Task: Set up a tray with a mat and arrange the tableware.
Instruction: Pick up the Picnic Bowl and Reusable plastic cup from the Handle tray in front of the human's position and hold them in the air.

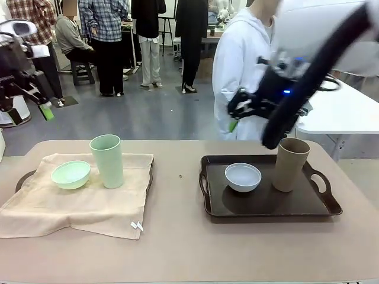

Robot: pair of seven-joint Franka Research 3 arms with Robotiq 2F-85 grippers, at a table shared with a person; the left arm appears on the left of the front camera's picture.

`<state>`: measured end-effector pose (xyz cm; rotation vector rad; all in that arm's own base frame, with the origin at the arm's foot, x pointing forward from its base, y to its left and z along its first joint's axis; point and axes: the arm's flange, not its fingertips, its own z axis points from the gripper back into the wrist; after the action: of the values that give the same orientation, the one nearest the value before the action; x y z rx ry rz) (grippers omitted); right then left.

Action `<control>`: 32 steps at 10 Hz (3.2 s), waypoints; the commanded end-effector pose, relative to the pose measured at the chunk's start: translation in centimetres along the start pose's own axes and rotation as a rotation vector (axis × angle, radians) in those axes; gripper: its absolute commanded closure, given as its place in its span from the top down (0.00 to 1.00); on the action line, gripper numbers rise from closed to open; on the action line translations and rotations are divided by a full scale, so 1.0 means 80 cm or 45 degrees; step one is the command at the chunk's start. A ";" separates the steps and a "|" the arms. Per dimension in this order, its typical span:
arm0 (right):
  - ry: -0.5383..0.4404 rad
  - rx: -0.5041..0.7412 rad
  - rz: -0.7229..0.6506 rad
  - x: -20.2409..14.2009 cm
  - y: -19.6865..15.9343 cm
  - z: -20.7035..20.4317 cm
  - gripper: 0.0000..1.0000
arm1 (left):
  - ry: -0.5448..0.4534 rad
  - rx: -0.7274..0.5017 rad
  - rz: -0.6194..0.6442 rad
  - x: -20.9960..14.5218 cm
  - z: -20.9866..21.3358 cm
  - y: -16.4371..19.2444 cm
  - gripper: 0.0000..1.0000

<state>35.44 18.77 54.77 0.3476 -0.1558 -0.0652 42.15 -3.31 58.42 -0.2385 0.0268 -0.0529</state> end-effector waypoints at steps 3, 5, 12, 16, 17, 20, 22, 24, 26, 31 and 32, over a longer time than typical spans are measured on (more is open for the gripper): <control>-0.145 0.416 0.046 -0.086 -0.139 0.053 1.00 | 0.279 -0.451 -0.138 -0.021 0.051 0.117 0.84; -0.174 0.498 0.001 -0.112 -0.184 0.072 1.00 | 0.343 -0.428 -0.169 -0.031 0.055 0.150 0.84; -0.182 0.592 -0.061 -0.061 -0.242 0.126 1.00 | 0.190 -0.522 -0.081 -0.041 0.049 0.161 0.84; -0.153 0.978 -0.210 -0.077 -0.395 0.161 1.00 | 0.011 -0.966 -0.047 -0.048 0.056 0.263 0.84; -0.215 1.086 -0.201 -0.089 -0.418 0.168 1.00 | -0.006 -1.117 -0.060 -0.054 0.057 0.293 0.84; -0.346 1.352 -0.219 -0.124 -0.476 0.167 1.00 | 0.037 -1.440 -0.141 -0.075 0.047 0.371 0.84; -0.361 1.444 -0.298 -0.134 -0.511 0.159 1.00 | 0.063 -1.519 -0.188 -0.083 0.036 0.397 0.84; -0.336 1.430 -0.353 -0.134 -0.521 0.151 1.00 | 0.104 -1.573 -0.239 -0.085 0.027 0.412 0.84; -0.291 1.389 -0.327 -0.129 -0.508 0.151 1.00 | 0.125 -1.524 -0.242 -0.091 0.029 0.411 0.84; -0.323 1.433 -0.378 -0.141 -0.524 0.141 1.00 | 0.080 -1.532 -0.188 -0.067 -0.054 0.322 0.84; -0.323 1.433 -0.378 -0.141 -0.524 0.141 1.00 | 0.080 -1.532 -0.188 -0.067 -0.054 0.322 0.84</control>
<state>20.71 -23.30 49.38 1.4721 -0.3720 -0.3354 37.96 20.74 48.18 -1.4397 0.1105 -0.1947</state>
